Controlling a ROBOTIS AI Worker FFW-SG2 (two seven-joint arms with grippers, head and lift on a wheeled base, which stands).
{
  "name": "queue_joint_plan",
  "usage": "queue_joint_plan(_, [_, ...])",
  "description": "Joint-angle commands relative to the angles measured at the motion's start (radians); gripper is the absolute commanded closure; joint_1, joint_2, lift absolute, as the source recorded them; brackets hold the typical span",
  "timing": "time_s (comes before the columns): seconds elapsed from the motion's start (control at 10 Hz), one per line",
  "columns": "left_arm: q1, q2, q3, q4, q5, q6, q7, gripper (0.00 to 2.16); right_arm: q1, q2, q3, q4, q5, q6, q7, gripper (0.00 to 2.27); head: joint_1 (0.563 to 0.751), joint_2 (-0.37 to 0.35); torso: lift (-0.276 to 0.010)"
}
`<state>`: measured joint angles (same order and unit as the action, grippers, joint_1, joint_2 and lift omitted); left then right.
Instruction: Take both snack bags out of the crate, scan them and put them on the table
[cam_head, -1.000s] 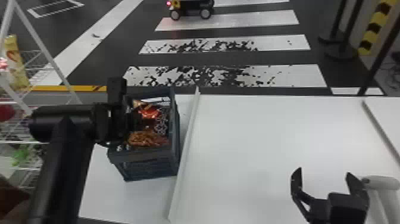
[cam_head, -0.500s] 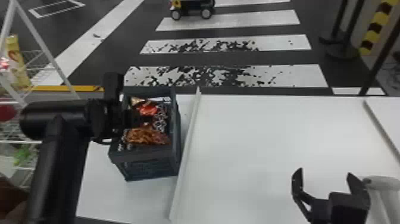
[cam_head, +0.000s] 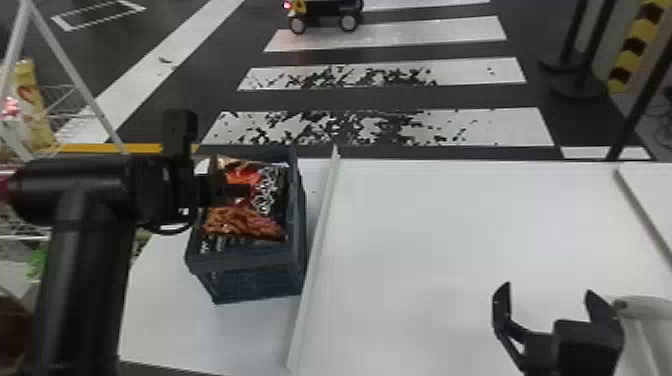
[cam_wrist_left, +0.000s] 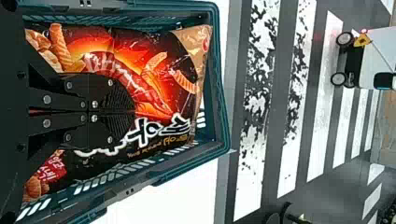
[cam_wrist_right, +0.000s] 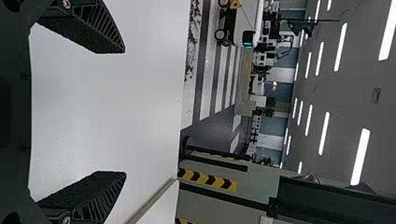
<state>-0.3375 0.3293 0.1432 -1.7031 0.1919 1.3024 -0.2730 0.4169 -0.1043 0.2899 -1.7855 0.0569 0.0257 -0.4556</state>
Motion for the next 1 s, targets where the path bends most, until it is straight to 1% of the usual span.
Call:
queue_joint_plan(0.0, [0.0, 0.005, 0.006, -0.018, 0.008, 0.004, 0.002, 2.14, -0.003, 0.001, 0.0, 0.0, 0.0, 0.007, 0.0, 0.05, 0.695, 0.197, -0.094])
queue_joint_plan(0.5, [-0.009, 0.005, 0.032, -0.064, 0.031, 0.022, 0.006, 2.14, -0.003, 0.005, -0.002, 0.003, 0.0, 0.01, 0.0, 0.05, 0.695, 0.199, -0.094])
queue_joint_plan(0.7, [-0.009, 0.01, 0.045, -0.087, 0.046, 0.056, 0.008, 2.14, -0.003, 0.008, -0.003, 0.005, 0.0, 0.01, 0.0, 0.05, 0.695, 0.198, -0.094])
queue_joint_plan(0.8, [-0.014, 0.016, 0.061, -0.087, 0.064, 0.056, 0.005, 2.14, -0.003, 0.009, -0.003, 0.005, 0.0, 0.014, 0.0, 0.05, 0.695, 0.198, -0.094])
queue_joint_plan(0.9, [-0.017, 0.025, 0.065, -0.087, 0.07, 0.056, 0.005, 2.14, -0.003, 0.011, -0.003, 0.008, 0.0, 0.014, 0.0, 0.05, 0.695, 0.2, -0.094])
